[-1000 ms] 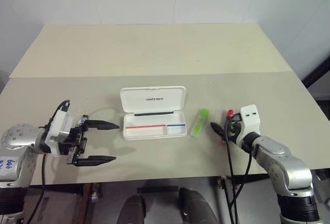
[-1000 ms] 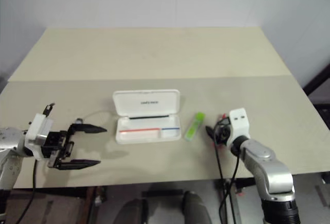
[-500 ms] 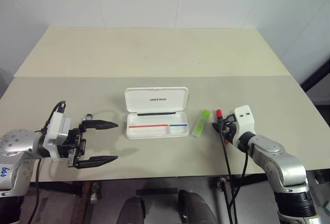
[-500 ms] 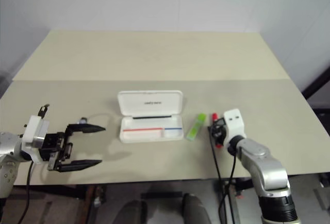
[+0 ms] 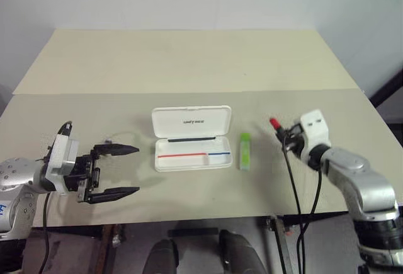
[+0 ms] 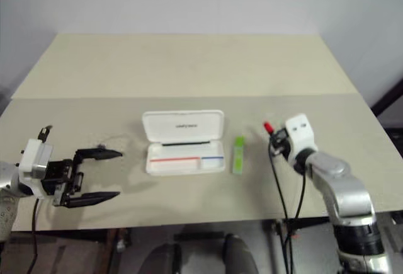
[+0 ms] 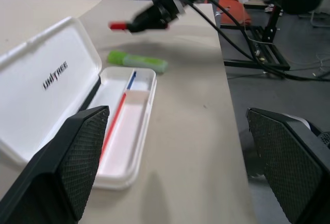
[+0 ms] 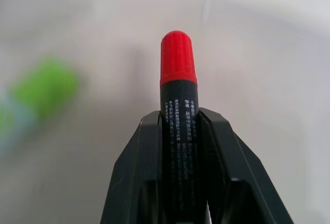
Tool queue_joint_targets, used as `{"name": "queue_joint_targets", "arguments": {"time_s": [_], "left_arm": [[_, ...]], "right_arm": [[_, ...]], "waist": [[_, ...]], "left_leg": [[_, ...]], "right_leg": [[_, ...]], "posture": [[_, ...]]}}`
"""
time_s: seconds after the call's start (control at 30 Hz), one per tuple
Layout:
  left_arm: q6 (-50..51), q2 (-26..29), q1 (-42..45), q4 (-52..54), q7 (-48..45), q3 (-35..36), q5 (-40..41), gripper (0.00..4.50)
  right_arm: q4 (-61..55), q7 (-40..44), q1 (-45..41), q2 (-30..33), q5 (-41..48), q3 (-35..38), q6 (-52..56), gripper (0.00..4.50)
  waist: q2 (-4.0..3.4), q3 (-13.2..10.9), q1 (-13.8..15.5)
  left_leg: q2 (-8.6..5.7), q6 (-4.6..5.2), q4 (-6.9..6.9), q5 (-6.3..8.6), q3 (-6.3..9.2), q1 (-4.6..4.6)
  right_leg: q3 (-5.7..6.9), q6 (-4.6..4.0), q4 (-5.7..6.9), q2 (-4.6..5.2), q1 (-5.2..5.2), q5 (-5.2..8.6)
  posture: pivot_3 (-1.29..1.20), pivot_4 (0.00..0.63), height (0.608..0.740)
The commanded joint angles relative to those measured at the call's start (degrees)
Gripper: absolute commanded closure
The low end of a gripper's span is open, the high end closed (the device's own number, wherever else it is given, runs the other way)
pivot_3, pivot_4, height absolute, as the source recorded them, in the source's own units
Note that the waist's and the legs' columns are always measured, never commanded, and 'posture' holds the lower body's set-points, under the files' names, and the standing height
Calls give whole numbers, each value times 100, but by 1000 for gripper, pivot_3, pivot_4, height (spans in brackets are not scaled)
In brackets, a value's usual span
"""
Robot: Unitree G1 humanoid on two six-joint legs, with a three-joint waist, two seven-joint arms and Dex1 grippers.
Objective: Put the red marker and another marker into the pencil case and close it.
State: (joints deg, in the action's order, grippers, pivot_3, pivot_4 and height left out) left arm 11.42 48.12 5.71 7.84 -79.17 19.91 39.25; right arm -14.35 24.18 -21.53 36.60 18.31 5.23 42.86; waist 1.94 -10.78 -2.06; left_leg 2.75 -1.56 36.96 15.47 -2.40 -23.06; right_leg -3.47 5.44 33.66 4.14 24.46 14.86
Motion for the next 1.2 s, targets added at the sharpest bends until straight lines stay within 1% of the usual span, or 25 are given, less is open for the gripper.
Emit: {"name": "queue_joint_targets", "arguments": {"time_s": [0.03, 0.17, 0.27, 0.33, 0.4, 0.43, 0.47, 0.6, 0.7, 0.87, 1.0, 1.2], "left_arm": [[-93, 59, 113, -112, -75, 87, 20, 0], [-108, 47, 30, -65, -60, 163, 29, 0], [-180, -18, -51, -64, -2, 208, 9, 0], [-263, -64, -70, -108, 40, 277, 10, 0], [-413, -121, -78, -249, 60, 391, 13, 0], [-544, -126, -89, -365, 6, 437, -30, 0], [-657, -126, -96, -470, -40, 478, -63, 0], [-927, -98, -126, -785, -90, 657, -89, 0], [-986, -65, -263, -796, -135, 734, -61, 0], [-879, -111, -520, -538, -49, 864, 77, 0], [-833, -157, -772, -374, 18, 933, 121, 0], [-758, -104, -965, -443, -63, 1153, 222, 0]], "right_arm": [[-310, 617, -475, 247, 232, 37, -225, 3880], [-975, 1501, -731, 492, 792, -234, 14, 3880], [-1572, 2148, -912, 670, 1266, -775, 468, 3880], [-1738, 2435, -985, 762, 1254, -1099, 390, 3880], [-1727, 2639, -1135, 756, 1059, -1475, 153, 3880], [-1645, 2708, -1250, 667, 899, -1682, -69, 3880], [-1540, 2717, -1380, 550, 731, -1887, -237, 3880], [-946, 2556, -1965, -32, -184, -2748, -862, 3880], [-437, 2543, -2232, -364, -871, -3252, -1474, 3880], [93, 2614, -2393, -782, -1444, -3573, -2083, 3880], [553, 2586, -2510, -1102, -1889, -3755, -2522, 3880], [1333, 2556, -2715, -1577, -2372, -3803, -3110, 3880]], "waist": [[-1, -1, 0], [-3, -2, 23], [-10, -6, 17], [-10, -6, 20], [-10, -6, 23], [-10, -6, 17], [-10, -6, 12], [-9, -6, -39], [-6, -4, -76], [0, -1, -86], [0, -1, -110], [2, 0, -140]], "left_leg": [[5, -1, 3, -1, 4, -12], [41, -10, -5, 5, 17, -12], [68, -20, -4, 11, 14, -13], [87, -27, 1, 15, 13, -11], [90, -27, 3, 15, 13, -11], [90, -27, 6, 15, 12, -12], [90, -27, 12, 15, 8, -11], [90, -38, 18, 8, -1, -10], [90, -46, 18, 3, -3, -13], [88, -51, 16, 5, -6, -21], [94, -51, 13, 5, -4, -19], [108, -54, 17, 3, 0, -7]], "right_leg": [[0, 26, 12, -9, 16, -3], [4, 97, 35, -56, 31, -15], [7, 101, 38, -78, 40, -17], [8, 99, 42, -93, 41, -16], [10, 72, 43, -95, 42, -1], [10, 44, 45, -95, 43, 14], [7, 35, 47, -95, 44, 19], [1, 23, 55, -95, 51, 14], [-1, 20, 76, -94, 64, 16], [1, 40, 134, -95, 96, 6], [2, 41, 142, -102, 101, 6], [0, 34, 172, -121, 106, 10]], "posture": [[0, 150, 740], [0, 150, 740], [0, 150, 740], [0, 150, 740], [0, 150, 740], [0, 150, 740], [0, 150, 740], [0, 150, 740], [0, 150, 740], [0, 150, 740], [0, 150, 740], [0, 150, 740]]}}
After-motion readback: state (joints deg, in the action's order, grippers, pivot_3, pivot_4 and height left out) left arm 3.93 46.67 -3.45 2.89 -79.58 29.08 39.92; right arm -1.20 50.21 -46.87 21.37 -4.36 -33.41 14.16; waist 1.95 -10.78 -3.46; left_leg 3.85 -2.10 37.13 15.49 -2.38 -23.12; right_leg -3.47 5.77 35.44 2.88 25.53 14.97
